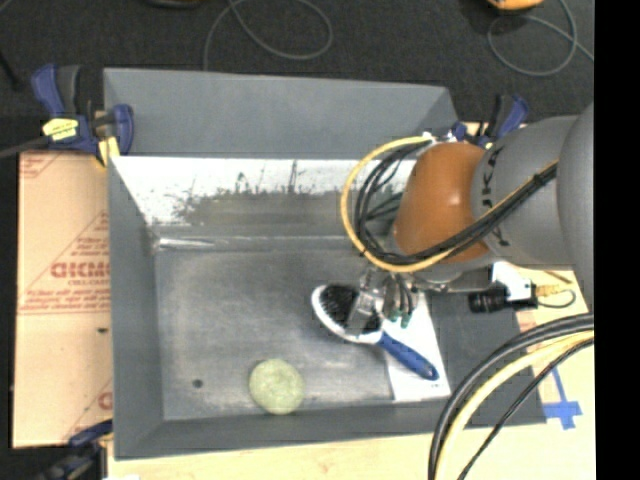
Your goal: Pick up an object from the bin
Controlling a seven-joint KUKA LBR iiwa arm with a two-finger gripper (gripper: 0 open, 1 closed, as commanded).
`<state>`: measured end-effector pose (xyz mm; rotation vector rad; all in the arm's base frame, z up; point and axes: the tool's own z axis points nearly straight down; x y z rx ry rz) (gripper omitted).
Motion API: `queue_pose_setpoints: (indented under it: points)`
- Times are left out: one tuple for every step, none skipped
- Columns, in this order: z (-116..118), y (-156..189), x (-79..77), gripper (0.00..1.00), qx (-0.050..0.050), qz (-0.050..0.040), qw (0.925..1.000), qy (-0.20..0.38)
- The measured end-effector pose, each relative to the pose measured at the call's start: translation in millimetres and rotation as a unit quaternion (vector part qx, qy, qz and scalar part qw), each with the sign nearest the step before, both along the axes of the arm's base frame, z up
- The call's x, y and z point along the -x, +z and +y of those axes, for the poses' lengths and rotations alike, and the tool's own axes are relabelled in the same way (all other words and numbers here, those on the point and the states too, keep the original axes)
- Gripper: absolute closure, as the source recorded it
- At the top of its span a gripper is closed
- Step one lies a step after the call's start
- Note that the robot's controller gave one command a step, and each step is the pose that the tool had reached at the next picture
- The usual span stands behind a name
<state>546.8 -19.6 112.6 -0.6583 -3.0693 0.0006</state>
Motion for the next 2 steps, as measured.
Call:
queue_pose_setpoints:
  points:
    - [-0.1, 19.1, -0.4, 1.00, 0.000, -0.0007, 1.0000, 0.000]
    - [-0.3, 34.2, -1.2, 1.00, 0.000, -0.0029, 1.0000, 0.001]
